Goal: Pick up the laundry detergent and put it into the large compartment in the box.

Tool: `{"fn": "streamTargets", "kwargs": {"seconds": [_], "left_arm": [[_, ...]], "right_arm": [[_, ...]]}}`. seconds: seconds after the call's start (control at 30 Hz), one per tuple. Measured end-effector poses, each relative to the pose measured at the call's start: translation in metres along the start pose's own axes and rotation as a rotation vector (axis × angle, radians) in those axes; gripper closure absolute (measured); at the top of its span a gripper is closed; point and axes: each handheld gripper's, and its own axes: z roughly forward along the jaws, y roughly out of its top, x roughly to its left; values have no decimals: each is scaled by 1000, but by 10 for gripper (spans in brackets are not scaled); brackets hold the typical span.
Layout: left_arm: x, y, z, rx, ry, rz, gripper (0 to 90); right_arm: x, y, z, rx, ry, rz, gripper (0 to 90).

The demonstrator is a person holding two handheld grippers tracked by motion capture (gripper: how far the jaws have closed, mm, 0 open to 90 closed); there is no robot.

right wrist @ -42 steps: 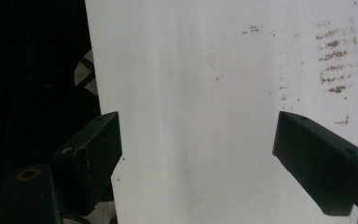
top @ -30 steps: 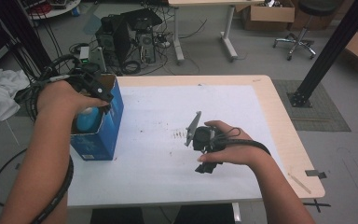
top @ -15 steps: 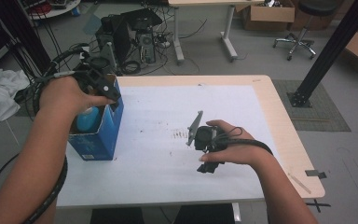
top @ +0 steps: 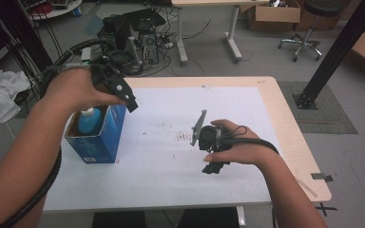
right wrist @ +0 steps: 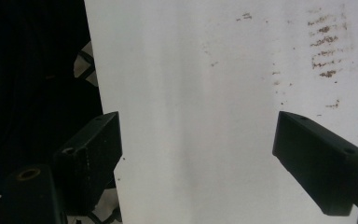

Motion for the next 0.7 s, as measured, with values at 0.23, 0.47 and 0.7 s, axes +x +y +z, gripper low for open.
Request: {"fn": "streamTargets", "kwargs": {"seconds": [0.23, 0.47, 0.7], "left_arm": [[-12, 9, 0, -15, -12, 149, 1], [-25, 15, 15, 10, -39, 295, 1], [-37, 14, 39, 40, -43, 412, 1]], "right_arm": [[-4, 1, -2, 8, 2, 7, 158], [-7, 1, -2, 11, 6, 9, 158], [-10, 0, -2, 20, 6, 10, 158]]}}
